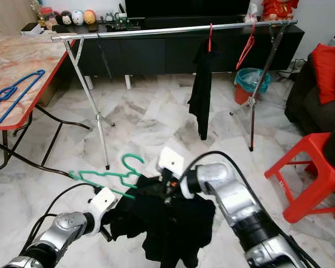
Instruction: Hang hanger
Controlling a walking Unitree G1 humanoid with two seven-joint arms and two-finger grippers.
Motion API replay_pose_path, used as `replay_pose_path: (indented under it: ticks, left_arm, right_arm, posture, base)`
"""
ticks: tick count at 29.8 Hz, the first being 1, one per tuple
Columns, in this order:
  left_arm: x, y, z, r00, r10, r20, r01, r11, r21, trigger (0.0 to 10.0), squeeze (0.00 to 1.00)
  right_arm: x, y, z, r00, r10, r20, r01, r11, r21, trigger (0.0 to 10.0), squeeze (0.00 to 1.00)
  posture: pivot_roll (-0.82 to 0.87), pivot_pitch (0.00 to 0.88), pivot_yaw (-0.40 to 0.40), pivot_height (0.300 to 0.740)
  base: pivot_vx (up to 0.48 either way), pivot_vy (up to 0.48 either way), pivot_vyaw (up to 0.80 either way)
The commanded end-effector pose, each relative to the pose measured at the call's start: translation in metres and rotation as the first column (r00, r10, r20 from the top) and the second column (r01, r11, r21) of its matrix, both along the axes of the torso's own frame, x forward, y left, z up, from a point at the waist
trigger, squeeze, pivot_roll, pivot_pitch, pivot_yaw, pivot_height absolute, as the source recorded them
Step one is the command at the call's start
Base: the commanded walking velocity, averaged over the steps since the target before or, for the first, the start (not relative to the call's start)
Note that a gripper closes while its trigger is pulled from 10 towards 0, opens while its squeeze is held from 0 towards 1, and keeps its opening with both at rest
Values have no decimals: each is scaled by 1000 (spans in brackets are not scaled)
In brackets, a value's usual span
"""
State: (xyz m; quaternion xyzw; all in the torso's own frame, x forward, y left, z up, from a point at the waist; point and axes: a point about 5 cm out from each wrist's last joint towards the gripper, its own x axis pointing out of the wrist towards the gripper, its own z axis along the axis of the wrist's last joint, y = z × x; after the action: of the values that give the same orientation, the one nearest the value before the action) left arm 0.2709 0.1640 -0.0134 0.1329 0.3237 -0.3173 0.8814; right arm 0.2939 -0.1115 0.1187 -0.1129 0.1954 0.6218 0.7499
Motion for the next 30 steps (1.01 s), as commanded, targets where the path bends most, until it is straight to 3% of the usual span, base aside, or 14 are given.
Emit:
replay_pose_path:
  ticks: [1, 10, 12, 13, 14, 17, 18, 19, 22, 24, 25, 27, 30]
  left_arm:
    - [-12, 23, -12, 992, 104, -67, -99, 992, 71, 10000, 0]
    - [-13, 31, -15, 983, 166, -76, -158, 982, 107, 10000, 0]
    - [-13, 31, -16, 981, 176, -84, -167, 980, 109, 10000, 0]
    - [-14, 31, -17, 979, 178, -95, -168, 980, 107, 10000, 0]
    - [-16, 30, -19, 980, 169, -107, -158, 982, 103, 10000, 0]
    - [-18, 26, -20, 985, 129, -115, -120, 989, 82, 10000, 0]
    - [-19, 23, -20, 987, 110, -121, -102, 992, 69, 10000, 0]
    - [-19, 23, -20, 987, 110, -121, -102, 992, 69, 10000, 0]
    - [-20, 21, -21, 989, 75, -128, -65, 995, 80, 10000, 0]
    - [-21, 19, -22, 989, 59, -134, -48, 995, 83, 10000, 0]
    - [-21, 20, -23, 987, 83, -135, -72, 994, 81, 10000, 0]
    - [-21, 22, -23, 985, 116, -130, -104, 990, 95, 10000, 0]
    - [-22, 25, -24, 982, 135, -130, -121, 987, 110, 10000, 0]
  right_arm:
    - [4, -5, 24, 995, -2, 100, -4, 998, 56, 10000, 0]
    - [1, -33, 20, 993, -17, 113, 14, 999, 29, 10000, 0]
    - [2, -35, 23, 992, -43, 119, 35, 997, 69, 10000, 0]
    - [6, -36, 30, 990, -101, 102, 84, 984, 156, 10000, 0]
    - [12, -36, 41, 982, -180, 58, 156, 943, 294, 10000, 0]
    - [20, -35, 52, 961, -277, 29, 239, 875, 421, 10000, 0]
    - [25, -33, 57, 942, -334, -9, 296, 821, 488, 10000, 0]
    - [25, -33, 57, 942, -334, -9, 296, 821, 488, 10000, 0]
    - [30, -27, 58, 925, -376, -53, 343, 767, 542, 10000, 0]
    - [25, -21, 57, 942, -332, -49, 303, 779, 549, 10000, 0]
    - [12, -16, 57, 975, -213, -60, 210, 805, 555, 10000, 0]
    - [-1, -17, 57, 993, -114, -27, 110, 830, 547, 10000, 0]
    - [-9, -23, 60, 998, -64, 12, 46, 822, 567, 10000, 0]
  posture:
    - [-38, 35, 21, 740]
    - [-35, 34, 20, 740]
    - [-35, 34, 20, 740]
    - [-38, 35, 20, 740]
    - [-40, 35, 20, 740]
    - [-41, 34, 22, 740]
    - [-42, 34, 23, 740]
    - [-42, 34, 23, 740]
    - [-40, 33, 25, 740]
    - [-35, 30, 25, 740]
    - [-30, 31, 24, 740]
    - [-28, 32, 21, 740]
    - [-28, 33, 20, 740]
  base:
    - [0, 0, 0]
    - [0, 0, 0]
    - [0, 0, 0]
    - [0, 0, 0]
    - [0, 0, 0]
    - [0, 0, 0]
    - [0, 0, 0]
    - [0, 0, 0]
    - [0, 0, 0]
    - [0, 0, 0]
    - [0, 0, 0]
    - [0, 0, 0]
    - [0, 0, 0]
